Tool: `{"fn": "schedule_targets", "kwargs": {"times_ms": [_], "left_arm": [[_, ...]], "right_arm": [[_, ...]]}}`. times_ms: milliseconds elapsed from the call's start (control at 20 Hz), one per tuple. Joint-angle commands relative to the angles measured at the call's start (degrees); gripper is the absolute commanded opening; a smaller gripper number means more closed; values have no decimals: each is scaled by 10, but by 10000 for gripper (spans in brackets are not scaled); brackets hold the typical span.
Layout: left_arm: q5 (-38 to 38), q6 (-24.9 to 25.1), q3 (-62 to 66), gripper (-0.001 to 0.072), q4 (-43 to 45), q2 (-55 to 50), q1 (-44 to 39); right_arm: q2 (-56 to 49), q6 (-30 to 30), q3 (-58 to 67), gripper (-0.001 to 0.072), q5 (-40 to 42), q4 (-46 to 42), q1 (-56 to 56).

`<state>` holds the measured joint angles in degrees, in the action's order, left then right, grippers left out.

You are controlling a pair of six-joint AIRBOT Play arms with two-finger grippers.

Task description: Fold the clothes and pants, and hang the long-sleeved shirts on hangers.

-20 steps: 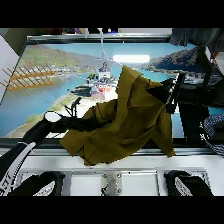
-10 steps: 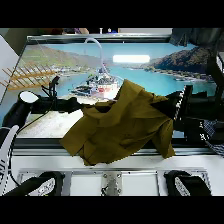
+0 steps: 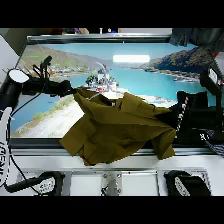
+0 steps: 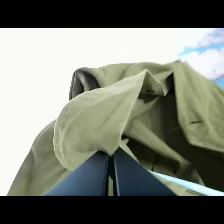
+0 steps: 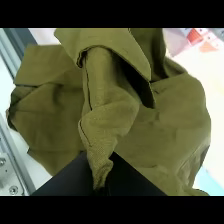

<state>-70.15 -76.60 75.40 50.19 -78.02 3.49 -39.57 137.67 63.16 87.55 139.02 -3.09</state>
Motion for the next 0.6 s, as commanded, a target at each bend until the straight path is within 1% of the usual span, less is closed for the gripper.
{"fn": "schedule_targets", "kwargs": {"times_ms": [0,100,250,400,550], "left_arm": [[-37,-4,84,17,28,-5,1],[-63,-10,132,17,28,-5,1],[-75,-16,204,17,28,-5,-1],[-84,-30,264,17,28,-7,-2],[-132,-38,329,17,28,-33,-17]], "right_arm": [[2,-14,0,15,30,-19,0],[2,-14,0,15,57,-19,0],[2,-14,0,15,99,-11,1],[2,-14,0,15,117,56,1],[2,-14,0,14,128,97,2]]}}
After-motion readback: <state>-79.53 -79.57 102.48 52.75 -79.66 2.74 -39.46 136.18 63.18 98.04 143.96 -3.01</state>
